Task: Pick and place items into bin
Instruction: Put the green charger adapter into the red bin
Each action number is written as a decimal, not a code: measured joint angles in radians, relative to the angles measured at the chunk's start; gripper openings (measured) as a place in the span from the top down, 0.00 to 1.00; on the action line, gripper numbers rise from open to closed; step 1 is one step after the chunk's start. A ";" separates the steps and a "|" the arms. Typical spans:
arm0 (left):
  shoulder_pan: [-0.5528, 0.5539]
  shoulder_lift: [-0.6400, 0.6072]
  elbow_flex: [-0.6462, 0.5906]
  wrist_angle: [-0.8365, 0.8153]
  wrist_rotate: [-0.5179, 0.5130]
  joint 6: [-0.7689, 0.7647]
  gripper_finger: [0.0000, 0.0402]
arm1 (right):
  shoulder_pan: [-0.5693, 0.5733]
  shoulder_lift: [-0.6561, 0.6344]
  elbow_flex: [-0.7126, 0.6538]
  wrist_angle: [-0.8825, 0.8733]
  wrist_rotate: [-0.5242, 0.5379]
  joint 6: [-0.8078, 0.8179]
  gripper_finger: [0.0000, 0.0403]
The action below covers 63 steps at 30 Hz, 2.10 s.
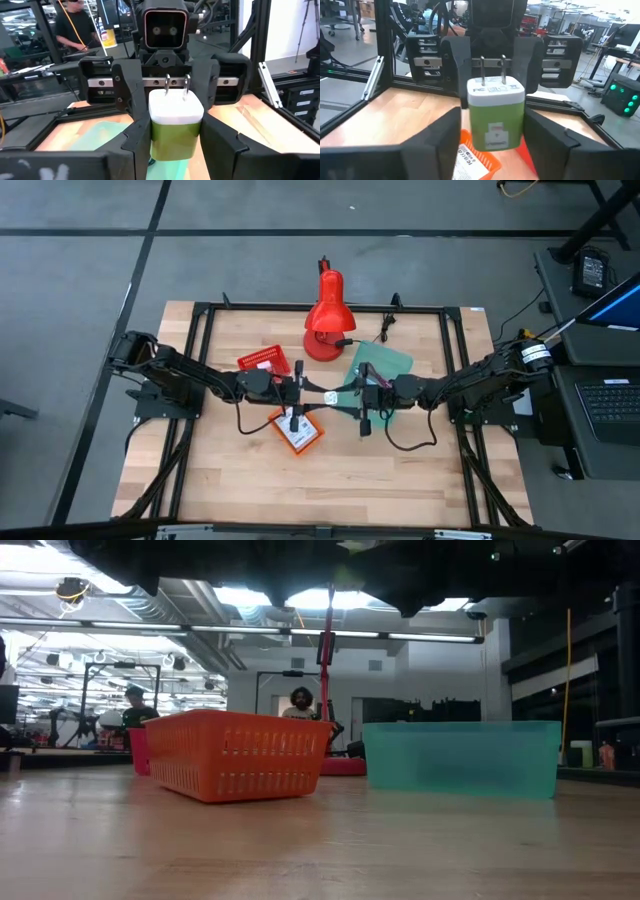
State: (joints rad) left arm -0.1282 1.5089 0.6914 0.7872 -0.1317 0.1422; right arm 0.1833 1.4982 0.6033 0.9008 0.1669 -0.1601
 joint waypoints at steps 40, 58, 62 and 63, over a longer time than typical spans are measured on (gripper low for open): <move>-0.004 -0.374 -0.297 -0.058 -0.095 0.010 0.67 | 0.008 -0.022 0.002 -0.134 0.101 0.004 0.98; -0.004 -0.599 -0.267 -0.670 -0.423 -0.287 0.67 | 0.017 -0.020 0.000 -0.223 0.093 0.124 1.00; -0.004 -0.593 -0.168 -0.928 -0.483 -0.386 0.67 | 0.015 -0.020 0.000 -0.227 0.093 0.107 1.00; -0.004 -0.587 -0.143 -0.988 -0.487 -0.416 0.67 | 0.015 -0.020 0.000 -0.227 0.093 0.103 1.00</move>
State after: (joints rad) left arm -0.1318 0.9222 0.5486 -0.2013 -0.6189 -0.2735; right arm 0.1982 1.4780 0.6037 0.6739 0.2600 -0.0571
